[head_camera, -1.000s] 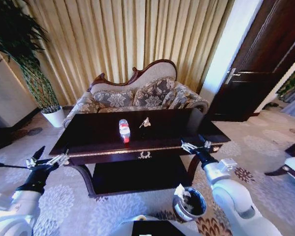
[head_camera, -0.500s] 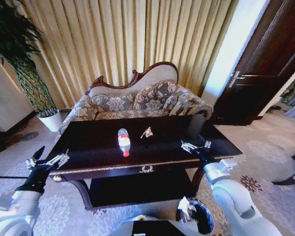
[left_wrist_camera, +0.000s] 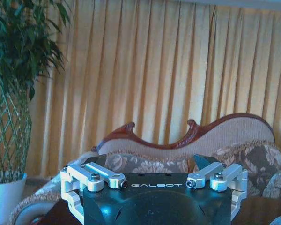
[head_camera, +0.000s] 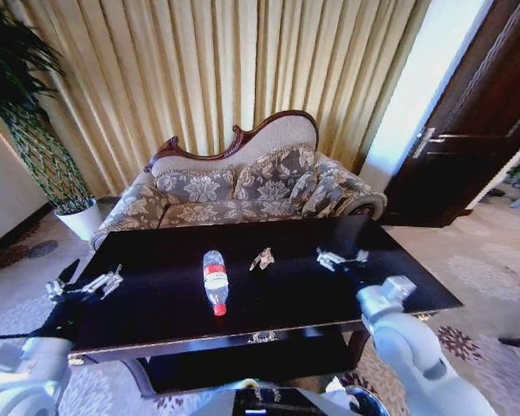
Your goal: Move to the front of the table and place the trash on the table into the trash bin.
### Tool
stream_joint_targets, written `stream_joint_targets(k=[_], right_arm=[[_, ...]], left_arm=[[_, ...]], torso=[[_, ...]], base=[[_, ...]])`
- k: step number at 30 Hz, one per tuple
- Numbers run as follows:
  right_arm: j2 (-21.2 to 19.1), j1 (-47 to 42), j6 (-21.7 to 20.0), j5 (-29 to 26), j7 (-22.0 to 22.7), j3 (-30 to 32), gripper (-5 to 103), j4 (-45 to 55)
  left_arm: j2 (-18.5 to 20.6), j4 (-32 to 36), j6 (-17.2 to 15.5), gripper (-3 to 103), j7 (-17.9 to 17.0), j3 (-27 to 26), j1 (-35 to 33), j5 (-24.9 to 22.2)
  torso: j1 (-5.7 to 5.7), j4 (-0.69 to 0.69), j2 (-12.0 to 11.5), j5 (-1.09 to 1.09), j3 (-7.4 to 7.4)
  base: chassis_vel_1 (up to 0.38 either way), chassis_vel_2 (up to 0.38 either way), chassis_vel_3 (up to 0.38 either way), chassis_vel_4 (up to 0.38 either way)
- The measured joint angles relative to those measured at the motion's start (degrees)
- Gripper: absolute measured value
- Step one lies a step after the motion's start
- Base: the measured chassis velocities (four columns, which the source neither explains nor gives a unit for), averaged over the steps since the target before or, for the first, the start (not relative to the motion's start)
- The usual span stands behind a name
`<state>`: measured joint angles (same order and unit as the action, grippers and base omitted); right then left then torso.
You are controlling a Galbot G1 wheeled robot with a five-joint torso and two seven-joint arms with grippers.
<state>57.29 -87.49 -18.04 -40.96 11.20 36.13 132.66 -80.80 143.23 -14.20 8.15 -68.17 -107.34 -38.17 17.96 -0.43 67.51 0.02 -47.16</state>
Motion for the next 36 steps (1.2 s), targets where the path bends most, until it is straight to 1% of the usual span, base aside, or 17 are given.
stream_joint_targets(k=[3,4,13,18,22,27,30,36], right_arm=[[-0.38,-0.33,-0.26,-0.22,0.65,0.40,100,0.43],[-0.55,-0.52,-0.28,-0.20,0.84,0.65,100,0.57],[-1.14,-0.88,-0.28,0.36,1.29,0.76,100,1.97],[-1.48,-0.92,-0.28,0.40,1.38,0.79,100,2.17],[-1.34,-1.15,-0.28,0.55,1.41,0.83,100,2.30],[-1.14,-1.33,-0.15,0.95,1.42,0.81,100,2.45],[-1.13,-1.32,0.67,1.29,1.41,0.69,100,2.36],[-1.15,-1.32,0.77,1.32,1.40,0.67,100,2.33]], left_arm=[[0.09,0.00,-0.02,100,-0.06,0.17,-0.02,-0.07],[0.18,0.00,-0.02,100,-0.10,0.33,0.03,-0.09],[0.94,0.00,-0.02,100,-0.12,0.74,0.67,-0.48],[1.09,0.00,0.05,100,-0.13,0.61,0.76,-0.68],[1.08,0.00,0.10,100,-0.14,0.64,0.74,-0.69],[1.08,0.01,0.13,100,-0.14,0.67,0.79,-0.69],[1.07,0.01,0.15,100,-0.14,0.67,0.87,-0.69],[1.05,0.01,0.18,100,-0.14,0.67,0.87,-0.69]], torso=[[-0.02,-0.03,0.02,-0.01,0.01],[-0.02,0.00,0.01,-0.02,0.00],[0.05,-0.02,-0.02,-0.03,-0.02],[0.07,0.00,-0.03,-0.02,-0.03],[0.05,0.01,-0.03,-0.03,-0.02],[0.02,-0.01,-0.02,0.00,-0.02],[0.01,0.00,-0.01,-0.02,-0.01],[-0.03,0.00,0.03,-0.03,0.01]], base=[[0.000,0.000,0.000,0.000],[0.000,0.000,0.000,0.000],[0.011,-0.012,-0.013,0.011],[0.118,-0.141,-0.131,0.119],[0.234,-0.226,-0.245,0.241],[0.315,-0.339,-0.319,0.319],[0.382,-0.348,-0.336,0.354],[0.281,-0.252,-0.252,0.244]])
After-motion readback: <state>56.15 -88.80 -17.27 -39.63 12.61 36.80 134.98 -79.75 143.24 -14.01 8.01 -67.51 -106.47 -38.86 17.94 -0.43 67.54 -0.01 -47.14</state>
